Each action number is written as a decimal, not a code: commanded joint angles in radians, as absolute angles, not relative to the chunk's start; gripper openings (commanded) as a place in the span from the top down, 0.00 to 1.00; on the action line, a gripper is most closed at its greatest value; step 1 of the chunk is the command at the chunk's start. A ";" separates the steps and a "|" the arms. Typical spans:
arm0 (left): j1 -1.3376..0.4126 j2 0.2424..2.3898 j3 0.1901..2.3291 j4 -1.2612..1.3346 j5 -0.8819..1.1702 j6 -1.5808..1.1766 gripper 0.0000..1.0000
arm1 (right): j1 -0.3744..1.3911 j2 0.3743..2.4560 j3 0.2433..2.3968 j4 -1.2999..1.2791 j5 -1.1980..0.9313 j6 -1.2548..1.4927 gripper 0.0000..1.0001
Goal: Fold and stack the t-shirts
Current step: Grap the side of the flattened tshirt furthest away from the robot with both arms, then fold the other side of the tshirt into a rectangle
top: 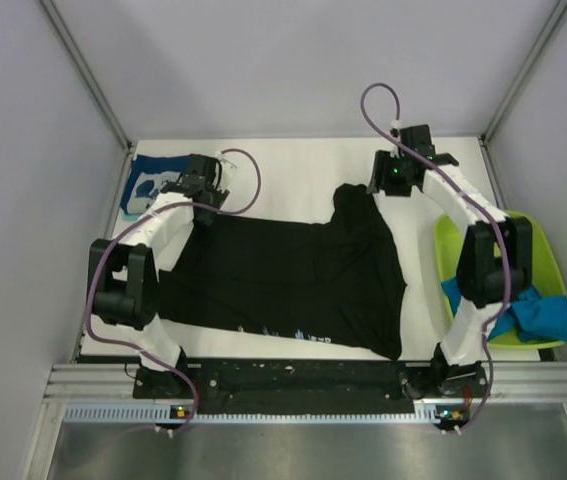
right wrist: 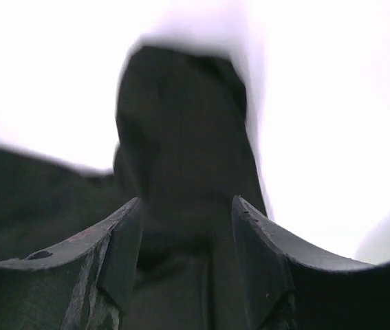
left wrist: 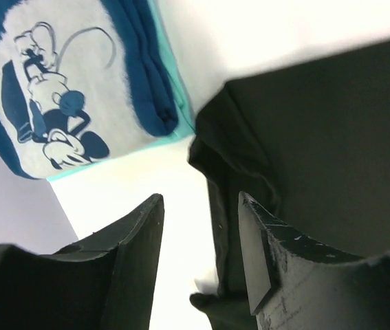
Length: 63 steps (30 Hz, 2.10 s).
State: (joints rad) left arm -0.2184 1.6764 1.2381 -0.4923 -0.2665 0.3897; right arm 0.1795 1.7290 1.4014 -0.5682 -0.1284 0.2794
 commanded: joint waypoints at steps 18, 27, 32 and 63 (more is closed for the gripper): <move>-0.083 1.907 1.440 -0.545 -0.069 0.328 0.58 | 0.172 2.413 2.085 -0.658 -0.340 0.203 0.98; -0.080 1.853 1.422 -0.566 -0.123 0.402 1.00 | 0.170 2.208 1.984 -0.657 -0.377 0.189 1.00; -0.078 1.744 1.385 -0.543 -0.141 0.510 1.00 | 0.170 1.990 1.789 -0.653 -0.385 0.175 1.00; 0.037 1.341 0.925 -0.661 -0.091 1.022 1.00 | 0.419 0.816 0.712 -0.903 -0.273 0.588 1.00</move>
